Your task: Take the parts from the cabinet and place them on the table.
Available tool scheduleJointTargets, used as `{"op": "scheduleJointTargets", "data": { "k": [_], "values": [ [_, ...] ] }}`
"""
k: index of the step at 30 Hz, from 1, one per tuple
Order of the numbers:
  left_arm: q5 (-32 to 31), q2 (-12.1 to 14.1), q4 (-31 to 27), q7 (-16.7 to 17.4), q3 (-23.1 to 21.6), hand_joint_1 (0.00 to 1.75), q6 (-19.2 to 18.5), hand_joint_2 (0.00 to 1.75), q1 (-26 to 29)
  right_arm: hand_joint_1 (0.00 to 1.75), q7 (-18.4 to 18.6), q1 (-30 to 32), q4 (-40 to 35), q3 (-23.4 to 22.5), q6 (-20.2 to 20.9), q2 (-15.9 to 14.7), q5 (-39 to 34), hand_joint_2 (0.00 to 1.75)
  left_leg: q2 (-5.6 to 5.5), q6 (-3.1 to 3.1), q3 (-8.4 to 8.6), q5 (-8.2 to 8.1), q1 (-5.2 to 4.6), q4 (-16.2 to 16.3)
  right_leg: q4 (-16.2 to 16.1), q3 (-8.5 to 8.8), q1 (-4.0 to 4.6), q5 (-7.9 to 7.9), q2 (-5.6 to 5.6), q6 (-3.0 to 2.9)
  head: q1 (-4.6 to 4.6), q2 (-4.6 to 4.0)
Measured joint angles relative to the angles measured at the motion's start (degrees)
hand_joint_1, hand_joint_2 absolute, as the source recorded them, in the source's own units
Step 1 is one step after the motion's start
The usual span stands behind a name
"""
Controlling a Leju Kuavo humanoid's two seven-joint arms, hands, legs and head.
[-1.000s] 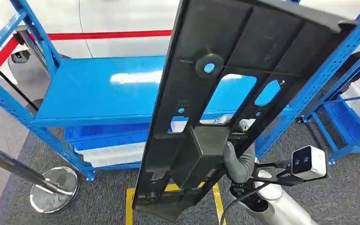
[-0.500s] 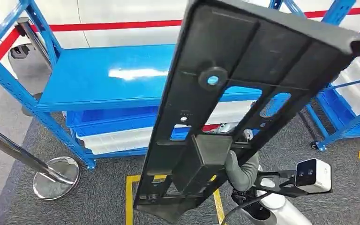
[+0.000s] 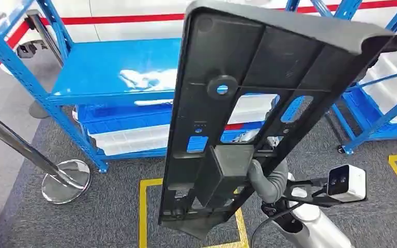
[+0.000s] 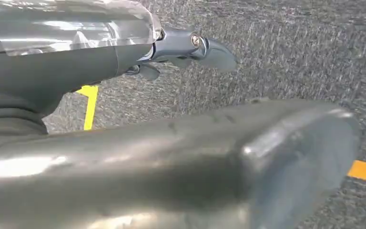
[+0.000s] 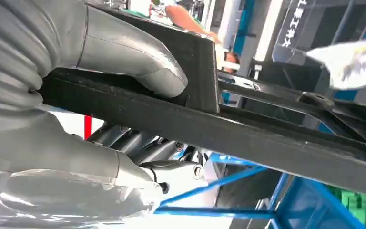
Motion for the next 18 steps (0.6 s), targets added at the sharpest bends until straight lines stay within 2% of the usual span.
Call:
{"op": "scheduleJointTargets", "data": {
  "k": [1,2,3,4,5,6,7,8,9,10,11,12,13,16,17,18],
  "values": [
    [0.0,-0.1,0.0,0.0,0.0,0.00,0.0,0.00,0.2,1.64,-0.2,0.1,0.1,0.0,0.0,0.0,0.0,1.75,0.03,0.37,-0.35,0.59,-0.05,-0.1,-0.2,-0.08,0.03,0.60,0.05,0.35,0.02,0.00],
    [0.0,-0.5,0.0,0.0,0.0,0.00,0.0,0.00,0.3,1.64,-0.2,0.1,0.2,0.0,0.0,0.0,-0.1,1.75,0.42,0.76,-0.88,1.54,0.64,-0.5,0.2,-0.48,-0.06,0.20,0.21,0.68,0.02,0.00],
    [0.0,-0.7,0.0,0.1,0.0,0.00,0.1,0.00,0.3,1.64,-0.4,0.1,0.3,0.0,0.0,0.0,-0.1,1.75,0.58,1.09,-1.65,2.32,0.51,-0.5,1.6,-1.36,-0.13,-2.66,0.40,1.02,0.02,0.00],
    [0.0,-0.7,0.0,0.1,0.1,0.00,0.1,0.00,0.3,1.64,-0.5,0.1,0.4,0.0,0.1,0.0,0.0,1.75,0.72,1.57,-2.39,2.96,0.50,-0.4,4.7,-2.30,-0.17,-6.46,0.39,1.10,0.02,0.00],
    [0.0,-0.8,0.0,0.1,0.1,0.00,0.2,0.00,0.2,1.64,-0.7,0.1,0.5,0.1,0.1,0.0,0.0,1.75,0.71,1.56,-3.33,3.70,0.45,-0.4,8.8,-3.31,-0.23,-9.93,0.40,1.26,0.02,0.00],
    [0.0,-1.0,0.0,0.0,0.2,0.00,0.3,0.00,0.3,1.64,-0.8,0.1,0.6,0.1,0.1,0.2,0.0,1.75,0.75,1.63,-4.33,4.45,0.38,-0.3,13.3,-4.19,-0.29,-12.52,0.40,1.43,0.02,0.00],
    [0.0,-1.1,0.0,-0.2,0.2,0.00,0.3,0.00,0.3,1.64,-0.9,0.1,0.7,0.2,0.0,0.2,0.0,1.75,0.78,1.62,-5.44,5.19,0.34,-0.2,16.7,-4.51,-0.37,-13.18,0.40,1.57,0.02,0.00],
    [0.0,-1.2,0.0,-0.4,0.2,0.00,0.2,0.00,0.3,1.64,-0.9,0.1,0.9,0.2,-0.4,0.2,-0.1,1.75,0.80,1.52,-6.65,5.88,0.34,0.0,17.8,-3.79,-0.46,-11.85,0.40,1.67,0.02,0.00],
    [0.0,-1.2,0.0,-0.6,0.2,0.00,0.1,0.00,0.4,1.64,-1.0,0.0,1.0,0.3,-0.6,0.2,-0.1,1.75,0.79,1.41,-7.70,6.45,0.35,0.3,16.7,-2.10,-0.50,-9.79,0.39,1.70,0.02,0.00],
    [-0.1,-1.3,0.0,-1.0,0.2,0.00,-0.1,0.00,0.4,1.64,-1.1,-0.1,1.0,0.4,-1.0,0.2,-0.3,1.75,0.79,1.24,-8.75,7.01,0.38,0.7,13.5,0.75,-0.53,-7.77,0.37,1.60,0.02,0.00],
    [-0.1,-1.3,0.0,-1.3,0.2,0.00,-0.1,0.00,0.4,1.64,-1.4,-0.2,1.0,0.5,-1.3,0.2,-0.3,1.75,0.78,1.03,-9.64,7.48,0.40,1.0,9.2,4.21,-0.53,-7.01,0.34,1.41,0.02,0.00],
    [-0.1,-1.3,0.0,-1.5,0.2,0.00,-0.1,0.00,0.4,1.64,-1.7,-0.4,1.0,0.6,-1.4,0.2,-0.3,1.75,0.78,0.79,-10.13,7.93,0.38,1.5,4.3,7.85,-0.49,-8.50,0.27,1.05,0.02,0.00],
    [-0.1,-1.2,0.0,-1.8,0.2,0.00,-0.2,0.00,0.4,1.64,-1.9,-0.6,0.9,0.7,-1.6,0.2,-0.2,1.75,0.71,0.42,-10.73,8.19,0.11,1.8,0.0,10.34,-0.06,-10.46,0.25,0.71,0.02,0.00],
    [-0.1,-0.8,0.0,-2.2,0.2,0.00,-0.9,0.00,0.5,1.64,-2.4,-0.1,0.5,0.7,-1.2,0.2,0.7,1.75,0.73,-0.71,-10.72,9.91,0.31,1.3,0.0,9.43,0.27,-9.70,0.35,-0.76,0.02,0.00],
    [0.0,-0.5,0.1,-2.3,0.1,0.00,-1.0,0.00,0.6,1.64,-2.4,0.3,0.5,0.6,-0.7,0.1,0.9,1.75,0.58,-1.11,-11.06,10.00,0.30,1.3,-0.3,8.89,-0.25,-8.79,0.16,-1.34,0.02,0.00],
    [0.0,-0.4,0.1,-2.4,0.0,0.00,-1.2,0.00,0.6,1.64,-2.4,0.5,0.4,0.5,-0.2,-0.1,1.0,1.75,0.50,-1.43,-11.79,7.67,0.53,2.5,-0.3,8.24,-0.24,-8.10,0.00,-1.77,0.00,0.00]
  ]
}}
